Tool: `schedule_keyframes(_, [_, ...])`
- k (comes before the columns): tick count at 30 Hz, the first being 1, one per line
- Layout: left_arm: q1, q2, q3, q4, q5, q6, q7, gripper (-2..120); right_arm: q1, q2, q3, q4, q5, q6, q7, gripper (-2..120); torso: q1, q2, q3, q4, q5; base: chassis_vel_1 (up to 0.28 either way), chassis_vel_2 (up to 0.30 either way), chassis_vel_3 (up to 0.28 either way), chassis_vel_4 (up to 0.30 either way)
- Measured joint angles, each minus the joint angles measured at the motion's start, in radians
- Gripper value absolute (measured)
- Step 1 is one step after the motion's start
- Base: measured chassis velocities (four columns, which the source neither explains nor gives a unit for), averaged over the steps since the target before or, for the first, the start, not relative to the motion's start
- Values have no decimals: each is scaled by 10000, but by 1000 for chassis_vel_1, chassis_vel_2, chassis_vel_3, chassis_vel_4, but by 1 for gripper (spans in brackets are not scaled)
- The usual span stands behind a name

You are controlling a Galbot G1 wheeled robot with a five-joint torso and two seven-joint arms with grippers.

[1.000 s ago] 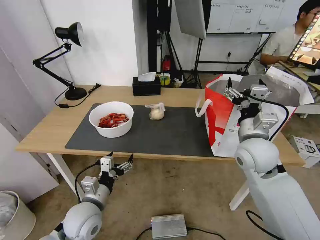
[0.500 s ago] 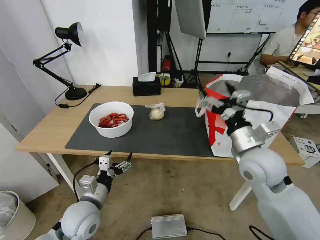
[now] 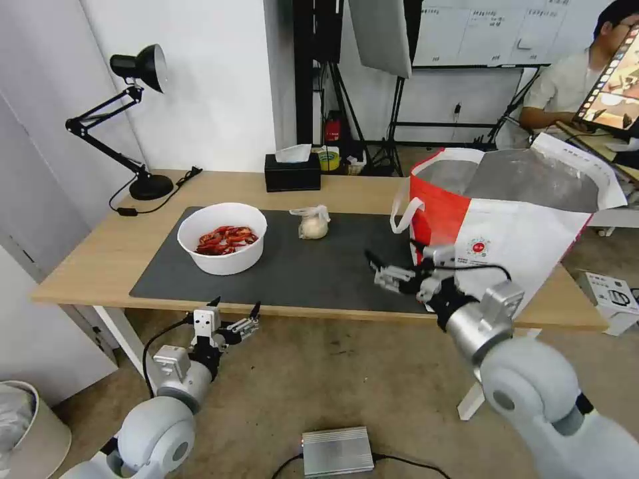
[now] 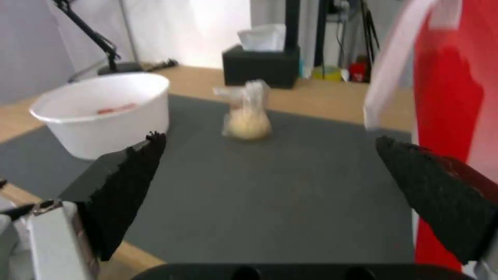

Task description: Pick up the trash from the table and place it into the takeout bag.

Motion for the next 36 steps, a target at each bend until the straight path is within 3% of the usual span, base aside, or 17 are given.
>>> schedule_keyframes(10, [-63, 41, -37, 117, -91, -85, 41, 100, -1382, 440, 71, 48, -1147, 185, 367, 100, 0, 0, 0, 0, -1, 0, 0, 0, 0])
schedule_keyframes(36, [108, 188, -215, -18, -164, 74, 56, 100, -3131, 1309, -64, 164, -1992, 147, 1258, 100, -1, -1, 1, -1, 0, 0, 0, 0, 0])
